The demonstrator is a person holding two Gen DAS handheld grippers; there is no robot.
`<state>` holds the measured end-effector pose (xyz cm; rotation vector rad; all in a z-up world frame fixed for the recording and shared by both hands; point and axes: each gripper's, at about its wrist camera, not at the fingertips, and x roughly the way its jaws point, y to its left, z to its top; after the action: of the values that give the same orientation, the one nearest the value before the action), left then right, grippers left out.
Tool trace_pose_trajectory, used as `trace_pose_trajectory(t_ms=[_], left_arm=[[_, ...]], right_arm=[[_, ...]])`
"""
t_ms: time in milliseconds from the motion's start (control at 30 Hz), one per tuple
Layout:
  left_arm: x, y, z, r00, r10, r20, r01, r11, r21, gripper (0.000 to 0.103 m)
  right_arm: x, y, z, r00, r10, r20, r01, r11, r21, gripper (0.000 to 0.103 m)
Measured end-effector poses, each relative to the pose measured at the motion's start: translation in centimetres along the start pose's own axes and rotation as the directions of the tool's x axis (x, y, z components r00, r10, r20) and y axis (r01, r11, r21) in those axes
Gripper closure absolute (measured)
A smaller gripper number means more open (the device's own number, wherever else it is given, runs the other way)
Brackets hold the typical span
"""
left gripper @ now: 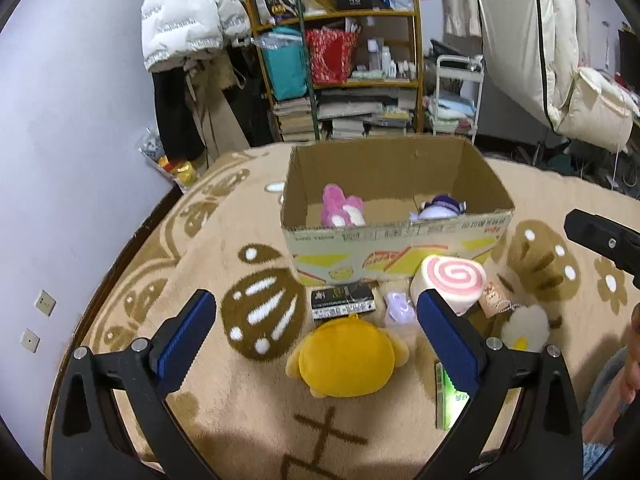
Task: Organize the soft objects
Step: 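Move the left tool to the yellow plush while the right tool approaches the white fluffy ball, then close the left tool on the yellow plush while the right tool grasps the white fluffy ball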
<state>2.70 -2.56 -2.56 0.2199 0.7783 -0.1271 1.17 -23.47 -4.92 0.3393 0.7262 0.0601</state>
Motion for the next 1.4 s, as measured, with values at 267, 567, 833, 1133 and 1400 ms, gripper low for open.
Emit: trace_pose_trajectory(t_ms=[267, 567, 833, 1133, 1400], left_arm=[[4.0, 0.1, -0.4, 0.984, -0.043, -0.175, 0.038, 0.999, -0.030, 0.003], [8.1, 0.3, -0.9, 0.942, -0.092, -0.322, 0.069, 0.994, -0.083, 0.003], [11.0, -0.3, -1.5, 0.893, -0.158, -0.422, 0.119, 0.986, -0.118, 0.003], [13.3, -2.1, -2.6, 0.849, -0.122, -0.514, 0.105, 0.993, -0.062, 0.003], [15.0, -1.9, -3.3, 0.821, -0.127, -0.556, 0.084, 0.991, -0.101, 0.003]], right_arm=[[3.1, -1.4, -1.0, 0.988, -0.039, -0.147, 0.046, 0.998, 0.042, 0.000], [6.6, -3.6, -2.7, 0.951, -0.060, -0.303, 0.100, 0.988, 0.118, 0.000], [8.7, -4.4, -3.9, 0.907, -0.046, -0.420, 0.116, 0.983, 0.144, 0.000], [10.7, -5.0, -5.8, 0.843, -0.037, -0.537, 0.140, 0.978, 0.152, 0.019], [11.2, -4.8, -6.5, 0.813, -0.061, -0.579, 0.165, 0.978, 0.129, 0.020]])
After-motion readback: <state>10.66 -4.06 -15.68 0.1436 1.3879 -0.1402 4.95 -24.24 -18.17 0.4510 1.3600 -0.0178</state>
